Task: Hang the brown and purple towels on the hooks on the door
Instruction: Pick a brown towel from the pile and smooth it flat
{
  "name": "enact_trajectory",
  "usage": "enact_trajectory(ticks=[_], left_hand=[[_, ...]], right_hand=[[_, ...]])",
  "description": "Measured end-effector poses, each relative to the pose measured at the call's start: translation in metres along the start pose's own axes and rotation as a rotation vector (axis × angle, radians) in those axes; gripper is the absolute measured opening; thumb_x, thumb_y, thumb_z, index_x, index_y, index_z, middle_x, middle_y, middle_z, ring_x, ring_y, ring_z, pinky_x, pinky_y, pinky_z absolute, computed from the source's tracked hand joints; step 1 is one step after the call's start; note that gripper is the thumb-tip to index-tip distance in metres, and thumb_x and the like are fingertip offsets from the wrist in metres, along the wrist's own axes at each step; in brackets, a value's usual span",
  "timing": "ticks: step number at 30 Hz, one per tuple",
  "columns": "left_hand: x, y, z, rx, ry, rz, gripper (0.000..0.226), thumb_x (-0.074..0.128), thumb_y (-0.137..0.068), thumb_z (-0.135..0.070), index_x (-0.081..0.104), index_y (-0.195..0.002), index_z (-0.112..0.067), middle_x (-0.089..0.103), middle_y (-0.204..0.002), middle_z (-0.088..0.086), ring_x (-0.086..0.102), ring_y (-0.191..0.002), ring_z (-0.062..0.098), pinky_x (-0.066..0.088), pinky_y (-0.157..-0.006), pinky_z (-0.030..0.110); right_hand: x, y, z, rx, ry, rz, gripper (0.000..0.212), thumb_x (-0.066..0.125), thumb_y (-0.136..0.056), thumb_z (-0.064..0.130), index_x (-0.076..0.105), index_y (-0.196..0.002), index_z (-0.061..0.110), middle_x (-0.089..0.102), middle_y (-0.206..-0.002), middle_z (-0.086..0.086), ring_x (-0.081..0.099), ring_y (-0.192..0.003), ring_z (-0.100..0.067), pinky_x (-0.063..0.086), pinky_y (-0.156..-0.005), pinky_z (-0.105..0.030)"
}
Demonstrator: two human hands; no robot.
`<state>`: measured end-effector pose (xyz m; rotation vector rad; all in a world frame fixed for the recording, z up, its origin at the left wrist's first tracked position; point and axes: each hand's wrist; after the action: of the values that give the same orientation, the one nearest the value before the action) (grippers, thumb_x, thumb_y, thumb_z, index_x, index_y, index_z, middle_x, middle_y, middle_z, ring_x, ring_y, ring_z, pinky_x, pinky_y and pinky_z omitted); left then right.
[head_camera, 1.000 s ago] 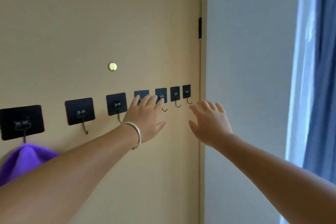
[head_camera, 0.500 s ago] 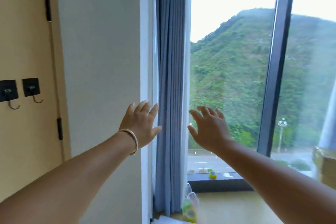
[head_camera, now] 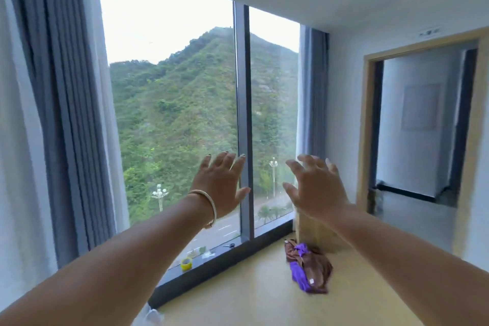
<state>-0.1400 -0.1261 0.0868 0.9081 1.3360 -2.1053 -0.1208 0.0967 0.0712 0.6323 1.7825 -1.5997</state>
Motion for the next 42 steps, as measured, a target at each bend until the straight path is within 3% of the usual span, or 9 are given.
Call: enact_trajectory(ticks=[8, 18, 28, 42], left_hand=[[0.037, -0.106, -0.188, 0.251, 0.214, -0.074, 0.077, 0.035, -0.092, -0.059, 0.008, -0.152, -0.02, 0.018, -0.157, 0.003, 0.013, -0.146, 0.021, 0.011, -0.119, 0.046], [0.06, -0.189, -0.371, 0.522, 0.421, -0.149, 0.076, 0.038, -0.092, -0.059, 0.011, -0.15, -0.02, 0.024, -0.155, 0.003, 0.017, -0.144, 0.022, 0.014, -0.117, 0.048], [0.104, -0.305, -0.501, 0.673, 0.535, -0.207, 0.075, 0.035, -0.092, -0.061, 0.011, -0.151, -0.02, 0.025, -0.154, 0.003, 0.017, -0.144, 0.023, 0.013, -0.117, 0.048], [0.173, -0.48, -0.63, 0.745, 0.623, -0.246, 0.076, 0.033, -0.093, -0.06, 0.008, -0.152, -0.019, 0.021, -0.155, 0.003, 0.016, -0.144, 0.022, 0.014, -0.118, 0.045]], right_hand=[[-0.017, 0.064, -0.188, 0.26, 0.245, 0.04, 0.05, 0.045, -0.093, 0.048, 0.044, -0.137, 0.024, 0.044, -0.143, -0.004, 0.038, -0.133, -0.023, 0.024, -0.113, -0.051], [-0.044, 0.125, -0.342, 0.559, 0.485, 0.115, 0.054, 0.041, -0.095, 0.049, 0.037, -0.143, 0.025, 0.037, -0.147, -0.004, 0.029, -0.138, -0.023, 0.016, -0.115, -0.049], [-0.026, 0.118, -0.466, 0.747, 0.622, 0.15, 0.053, 0.037, -0.096, 0.051, 0.031, -0.145, 0.028, 0.03, -0.153, -0.002, 0.022, -0.141, -0.02, 0.017, -0.114, -0.047], [0.025, 0.042, -0.629, 0.832, 0.726, 0.174, 0.052, 0.037, -0.097, 0.049, 0.032, -0.144, 0.027, 0.028, -0.153, -0.001, 0.023, -0.14, -0.02, 0.016, -0.114, -0.045]])
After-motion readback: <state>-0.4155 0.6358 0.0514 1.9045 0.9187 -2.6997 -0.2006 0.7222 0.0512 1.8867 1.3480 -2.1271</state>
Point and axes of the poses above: each hand's wrist, its own y-axis away from the middle knuckle, its own x-axis out of the palm, z = x × y
